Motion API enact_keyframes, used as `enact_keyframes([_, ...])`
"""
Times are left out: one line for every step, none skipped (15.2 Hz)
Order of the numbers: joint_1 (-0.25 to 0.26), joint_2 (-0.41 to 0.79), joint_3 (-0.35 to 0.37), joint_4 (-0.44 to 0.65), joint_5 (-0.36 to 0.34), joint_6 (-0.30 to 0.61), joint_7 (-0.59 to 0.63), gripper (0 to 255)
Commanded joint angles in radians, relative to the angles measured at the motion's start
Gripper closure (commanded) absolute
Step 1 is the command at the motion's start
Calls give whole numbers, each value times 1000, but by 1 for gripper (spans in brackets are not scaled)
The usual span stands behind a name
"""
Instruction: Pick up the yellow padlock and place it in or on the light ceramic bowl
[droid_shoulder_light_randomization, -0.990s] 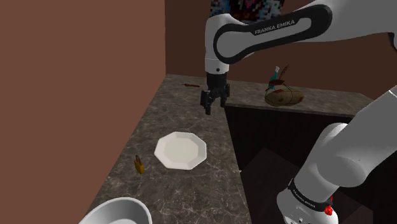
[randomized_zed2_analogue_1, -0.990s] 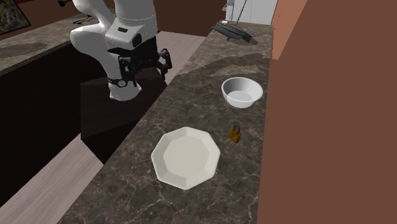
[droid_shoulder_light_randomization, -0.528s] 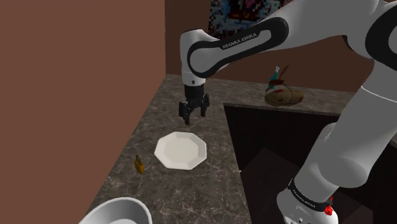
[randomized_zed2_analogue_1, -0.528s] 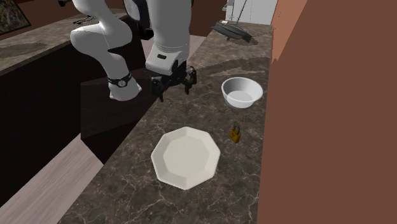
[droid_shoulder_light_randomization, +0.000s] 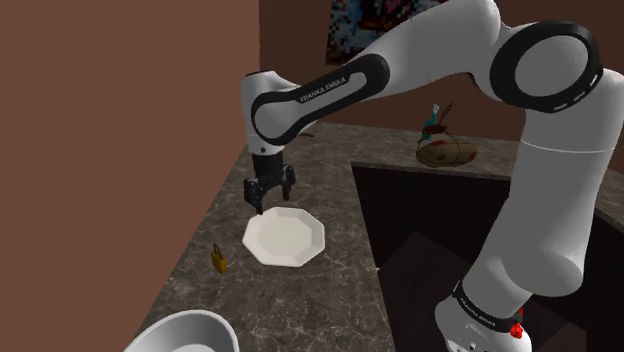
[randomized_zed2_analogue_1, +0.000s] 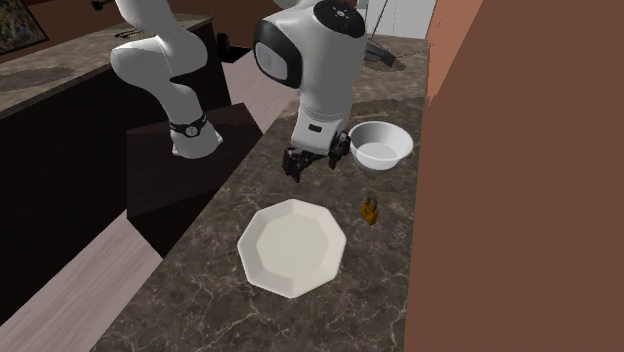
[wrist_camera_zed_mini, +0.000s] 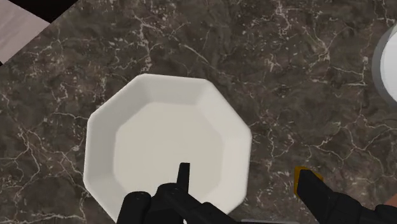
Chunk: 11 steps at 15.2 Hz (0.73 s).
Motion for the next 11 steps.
enact_keyframes([17, 81, 4, 77, -12, 0, 19, 0])
enact_keyframes([27, 120, 6, 114, -18, -2, 29, 0])
enact_keyframes([37, 159, 7, 154, -24, -4, 38, 0])
enact_keyframes([47, 198, 8, 195, -30, -8, 46, 0])
enact_keyframes([58, 238, 8, 238, -35, -14, 54, 0])
enact_keyframes([70, 279, 9, 284, -40, -20, 62, 0])
enact_keyframes([81, 320, 9, 331, -46, -28, 69, 0])
enact_keyframes([93, 362, 8, 382, -51, -38, 75, 0])
enact_keyframes([106, 405, 8, 435, -55, -50, 81, 0])
enact_keyframes([119, 450, 7, 492, -60, -63, 87, 0])
enact_keyframes([132, 496, 6, 552, -64, -79, 91, 0])
